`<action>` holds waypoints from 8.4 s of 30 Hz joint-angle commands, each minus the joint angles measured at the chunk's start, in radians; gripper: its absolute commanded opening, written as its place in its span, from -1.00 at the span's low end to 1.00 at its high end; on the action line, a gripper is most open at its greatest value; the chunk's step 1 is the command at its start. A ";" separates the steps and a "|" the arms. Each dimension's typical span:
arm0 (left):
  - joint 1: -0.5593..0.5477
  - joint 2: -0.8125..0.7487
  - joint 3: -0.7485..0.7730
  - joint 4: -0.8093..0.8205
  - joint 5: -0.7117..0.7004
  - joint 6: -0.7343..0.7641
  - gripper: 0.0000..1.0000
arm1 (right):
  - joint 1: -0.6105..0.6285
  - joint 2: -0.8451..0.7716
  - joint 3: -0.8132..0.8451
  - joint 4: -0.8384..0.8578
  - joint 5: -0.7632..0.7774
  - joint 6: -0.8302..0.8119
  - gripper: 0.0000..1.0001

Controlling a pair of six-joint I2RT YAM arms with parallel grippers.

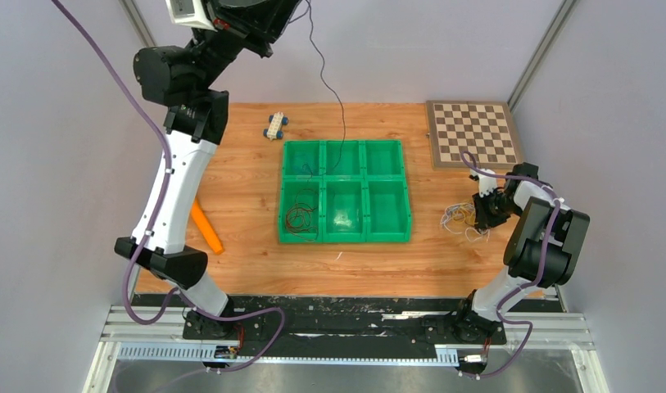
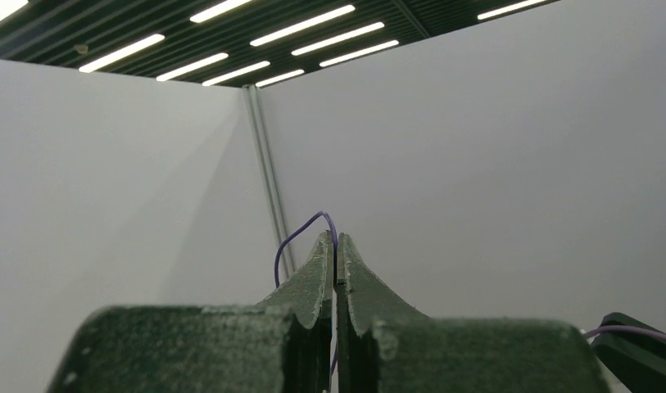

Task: Untangle the cables

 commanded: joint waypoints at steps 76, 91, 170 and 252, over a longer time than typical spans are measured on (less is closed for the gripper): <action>-0.170 -0.270 -1.229 -0.337 0.087 0.582 -1.00 | 0.003 0.014 0.002 0.002 -0.017 -0.019 -0.86; -0.226 0.086 -1.048 -0.693 0.015 0.802 -0.51 | 0.003 -0.051 -0.007 -0.062 -0.090 -0.027 -0.87; -0.307 -0.242 -0.824 -0.403 0.256 0.315 -1.00 | 0.260 -0.570 -0.156 0.063 -0.103 -0.035 -0.92; -0.555 0.216 -0.888 0.399 -0.021 0.088 -0.56 | 0.336 -0.595 0.326 0.021 -0.277 0.561 -1.00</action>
